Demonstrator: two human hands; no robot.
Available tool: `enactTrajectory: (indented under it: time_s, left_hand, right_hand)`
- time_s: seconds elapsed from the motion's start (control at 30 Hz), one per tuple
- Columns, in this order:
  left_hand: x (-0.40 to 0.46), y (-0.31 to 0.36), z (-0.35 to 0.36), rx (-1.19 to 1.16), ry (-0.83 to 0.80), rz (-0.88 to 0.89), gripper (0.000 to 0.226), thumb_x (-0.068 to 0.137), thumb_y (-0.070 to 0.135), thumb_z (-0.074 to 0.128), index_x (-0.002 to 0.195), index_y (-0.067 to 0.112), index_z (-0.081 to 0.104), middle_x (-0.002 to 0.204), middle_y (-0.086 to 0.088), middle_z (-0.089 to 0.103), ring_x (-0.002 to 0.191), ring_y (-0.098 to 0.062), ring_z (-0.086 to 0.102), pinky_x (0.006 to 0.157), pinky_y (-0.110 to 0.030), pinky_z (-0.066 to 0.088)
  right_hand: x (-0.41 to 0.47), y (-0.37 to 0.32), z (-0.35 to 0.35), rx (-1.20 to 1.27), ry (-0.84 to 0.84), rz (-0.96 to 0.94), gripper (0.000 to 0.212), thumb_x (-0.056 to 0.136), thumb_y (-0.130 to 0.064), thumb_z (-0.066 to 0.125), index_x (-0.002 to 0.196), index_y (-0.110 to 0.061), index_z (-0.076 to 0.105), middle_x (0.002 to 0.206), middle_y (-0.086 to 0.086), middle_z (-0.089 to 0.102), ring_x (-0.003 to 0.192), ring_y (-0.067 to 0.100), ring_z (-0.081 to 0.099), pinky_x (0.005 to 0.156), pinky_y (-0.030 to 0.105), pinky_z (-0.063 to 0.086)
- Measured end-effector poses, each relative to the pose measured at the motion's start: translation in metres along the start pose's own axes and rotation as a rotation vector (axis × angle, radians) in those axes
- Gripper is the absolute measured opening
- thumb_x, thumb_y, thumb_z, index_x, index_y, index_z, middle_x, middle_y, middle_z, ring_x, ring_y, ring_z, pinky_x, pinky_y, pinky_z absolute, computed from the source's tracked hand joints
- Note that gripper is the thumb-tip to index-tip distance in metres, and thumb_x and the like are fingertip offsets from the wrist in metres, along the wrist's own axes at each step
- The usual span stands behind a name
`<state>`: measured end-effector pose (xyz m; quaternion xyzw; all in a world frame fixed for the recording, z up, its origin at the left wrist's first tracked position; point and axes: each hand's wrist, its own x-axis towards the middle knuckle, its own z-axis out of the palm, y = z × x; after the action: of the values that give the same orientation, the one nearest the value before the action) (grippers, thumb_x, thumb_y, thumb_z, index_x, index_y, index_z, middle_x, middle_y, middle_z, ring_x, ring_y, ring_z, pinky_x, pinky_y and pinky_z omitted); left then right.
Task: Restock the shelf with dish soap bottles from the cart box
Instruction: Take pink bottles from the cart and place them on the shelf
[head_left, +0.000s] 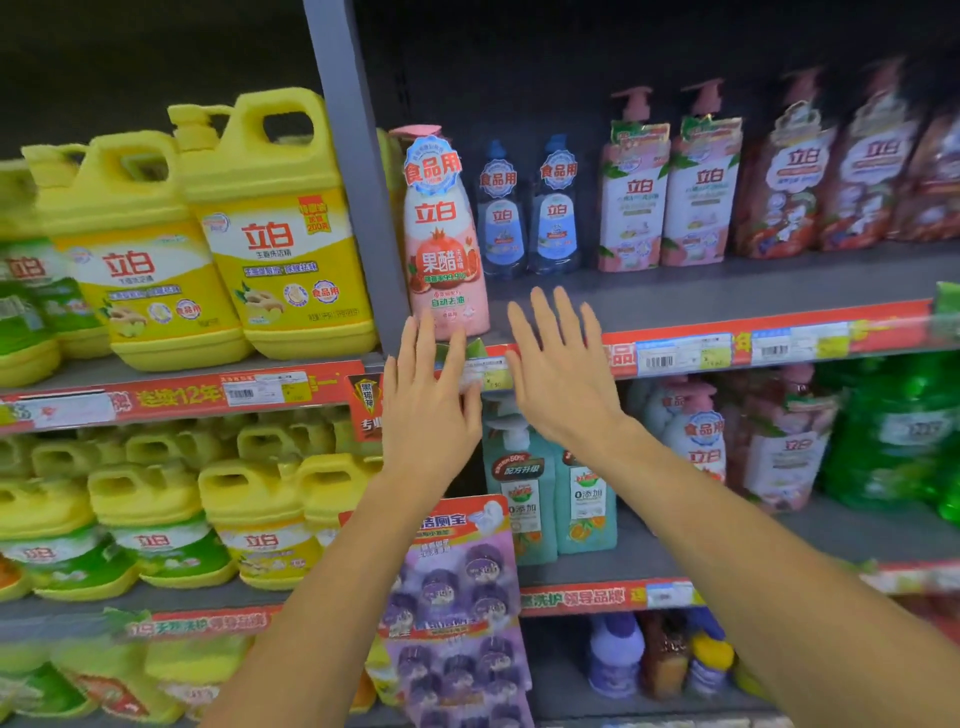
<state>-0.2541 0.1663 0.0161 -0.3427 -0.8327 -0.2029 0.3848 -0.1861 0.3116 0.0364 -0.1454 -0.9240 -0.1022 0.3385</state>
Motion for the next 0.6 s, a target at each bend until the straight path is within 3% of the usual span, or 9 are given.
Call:
enactTrajectory:
  time_s: [0.13, 0.3, 0.43, 0.5, 0.6]
  left_hand:
    - [-0.023, -0.01, -0.005, -0.011, -0.095, 0.043, 0.081, 0.088, 0.026, 0.061, 0.156, 0.015, 0.019, 0.164, -0.015, 0.001, 0.15, -0.039, 0.008, 0.117, -0.054, 0.026]
    - [-0.072, 0.015, 0.004, -0.088, -0.223, 0.056, 0.075, 0.085, 0.023, 0.064, 0.151, 0.007, 0.033, 0.161, -0.018, 0.02, 0.148, -0.04, 0.018, 0.11, -0.061, 0.032]
    - [-0.139, 0.06, 0.017, -0.252, -0.442, 0.212, 0.074, 0.083, 0.029, 0.053, 0.151, 0.006, 0.034, 0.158, -0.017, 0.029, 0.146, -0.035, 0.027, 0.111, -0.057, 0.033]
    - [-0.175, 0.089, 0.019, -0.333, -0.561, 0.257, 0.073, 0.088, 0.027, 0.056, 0.154, 0.01, 0.028, 0.159, -0.013, 0.029, 0.147, -0.032, 0.025, 0.114, -0.055, 0.029]
    - [-0.217, 0.131, 0.018, -0.354, -0.701, 0.332, 0.071, 0.094, 0.031, 0.054, 0.155, 0.015, 0.023, 0.161, -0.009, 0.025, 0.149, -0.028, 0.021, 0.116, -0.052, 0.026]
  right_hand:
    - [-0.02, -0.015, -0.01, 0.012, 0.002, 0.023, 0.066, 0.101, -0.038, 0.043, 0.155, -0.005, 0.028, 0.162, 0.024, 0.021, 0.151, 0.042, 0.018, 0.121, 0.055, 0.019]
    - [-0.106, -0.006, -0.005, 0.148, -0.15, 0.151, 0.072, 0.096, -0.037, 0.055, 0.154, -0.003, 0.031, 0.161, 0.023, 0.025, 0.148, 0.041, 0.028, 0.116, 0.055, 0.029]
    - [-0.213, 0.013, 0.0, 0.144, -0.407, 0.297, 0.074, 0.1, -0.038, 0.049, 0.157, -0.003, 0.017, 0.163, 0.019, 0.02, 0.15, 0.036, 0.022, 0.12, 0.049, 0.024]
    - [-0.264, 0.025, 0.001, 0.129, -0.5, 0.388, 0.074, 0.1, -0.04, 0.047, 0.157, -0.002, 0.018, 0.162, 0.02, 0.022, 0.15, 0.036, 0.022, 0.121, 0.048, 0.023]
    - [-0.332, 0.042, -0.005, 0.124, -0.608, 0.505, 0.078, 0.097, -0.051, 0.026, 0.154, 0.001, 0.025, 0.161, 0.023, 0.025, 0.15, 0.038, 0.023, 0.12, 0.048, 0.025]
